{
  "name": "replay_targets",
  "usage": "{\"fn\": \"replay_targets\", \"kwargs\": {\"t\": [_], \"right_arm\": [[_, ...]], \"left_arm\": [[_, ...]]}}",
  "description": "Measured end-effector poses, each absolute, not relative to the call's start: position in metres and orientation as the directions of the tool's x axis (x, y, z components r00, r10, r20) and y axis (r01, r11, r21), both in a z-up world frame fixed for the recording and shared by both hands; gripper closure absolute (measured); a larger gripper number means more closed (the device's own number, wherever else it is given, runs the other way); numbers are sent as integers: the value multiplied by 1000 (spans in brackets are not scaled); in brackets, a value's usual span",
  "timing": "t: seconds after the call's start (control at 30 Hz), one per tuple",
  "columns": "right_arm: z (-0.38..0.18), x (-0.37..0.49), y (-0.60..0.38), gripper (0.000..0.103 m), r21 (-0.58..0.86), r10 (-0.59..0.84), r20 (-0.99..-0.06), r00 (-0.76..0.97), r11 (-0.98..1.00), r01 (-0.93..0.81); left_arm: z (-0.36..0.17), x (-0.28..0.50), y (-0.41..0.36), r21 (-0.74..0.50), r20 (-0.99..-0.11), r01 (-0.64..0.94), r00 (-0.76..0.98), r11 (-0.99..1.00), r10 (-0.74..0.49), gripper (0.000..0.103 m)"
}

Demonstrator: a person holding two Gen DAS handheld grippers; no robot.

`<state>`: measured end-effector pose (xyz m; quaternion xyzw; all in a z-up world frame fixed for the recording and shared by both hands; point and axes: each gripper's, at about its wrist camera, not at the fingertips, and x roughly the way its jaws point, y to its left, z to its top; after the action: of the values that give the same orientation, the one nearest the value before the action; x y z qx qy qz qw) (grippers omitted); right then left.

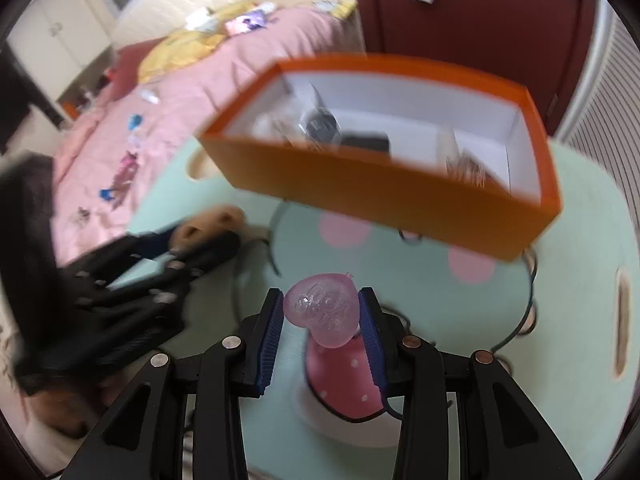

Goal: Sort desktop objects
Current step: 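Lower the brown plush with the left gripper while the right gripper lifts the pink heart, then set the pink heart on the table and open the right gripper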

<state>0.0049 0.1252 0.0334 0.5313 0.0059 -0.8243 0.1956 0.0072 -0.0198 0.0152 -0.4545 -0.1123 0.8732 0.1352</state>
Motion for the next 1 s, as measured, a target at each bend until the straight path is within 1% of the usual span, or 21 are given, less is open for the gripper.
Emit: {"fn": "replay_targets", "kwargs": {"t": [0.03,0.13,0.17,0.2,0.23,0.27,0.3,0.4,0.47,0.5,0.57,0.67,0.87,0.93,1.0], "right_arm": [[30,6,128,66,182,-302,-877,-374,-928,324],[34,10,129,65,161,-292,-860,-419,-934,319],[37,11,131,61,164,-298,-850,-434,-933,319],[41,12,132,57,168,-304,-841,-448,-933,319],[45,13,137,46,173,-314,-827,-467,-932,319],[49,13,144,39,181,-326,-809,-489,-930,320],[52,13,151,37,188,-338,-790,-511,-928,322],[61,15,165,37,194,-341,-756,-559,-932,307],[60,16,174,37,183,-314,-756,-574,-944,275],[58,16,178,37,181,-299,-761,-576,-950,254],[53,17,188,37,177,-270,-770,-578,-961,212],[41,21,199,37,163,-223,-785,-578,-974,154],[16,32,202,37,53,-108,-797,-594,-993,109],[12,36,198,35,5,-63,-789,-611,-995,97],[11,37,197,32,6,-60,-781,-621,-996,89]], "left_arm": [[14,8,-20,-334,-761,-130,-548,-934,348,33],[23,17,-18,-312,-740,-151,-581,-938,340,33],[31,21,-19,-303,-720,-164,-606,-939,339,33],[37,25,-21,-301,-702,-177,-624,-937,343,30],[42,28,-24,-301,-688,-183,-638,-936,346,24],[47,30,-28,-299,-676,-181,-653,-937,342,21],[51,31,-32,-292,-671,-169,-665,-941,328,20],[56,27,-45,-254,-709,-104,-656,-962,258,20],[51,21,-53,-202,-757,-41,-628,-978,183,20],[46,20,-57,-193,-770,-21,-616,-981,164,20],[35,17,-65,-174,-796,20,-591,-984,129,20],[16,15,-70,-175,-829,48,-547,-983,121,20],[2,20,-52,-10,-811,20,-585,-1000,-3,19],[1,22,-49,-13,-800,10,-599,-1000,4,18],[0,21,-50,-16,-799,9,-601,-1000,7,18]]}}
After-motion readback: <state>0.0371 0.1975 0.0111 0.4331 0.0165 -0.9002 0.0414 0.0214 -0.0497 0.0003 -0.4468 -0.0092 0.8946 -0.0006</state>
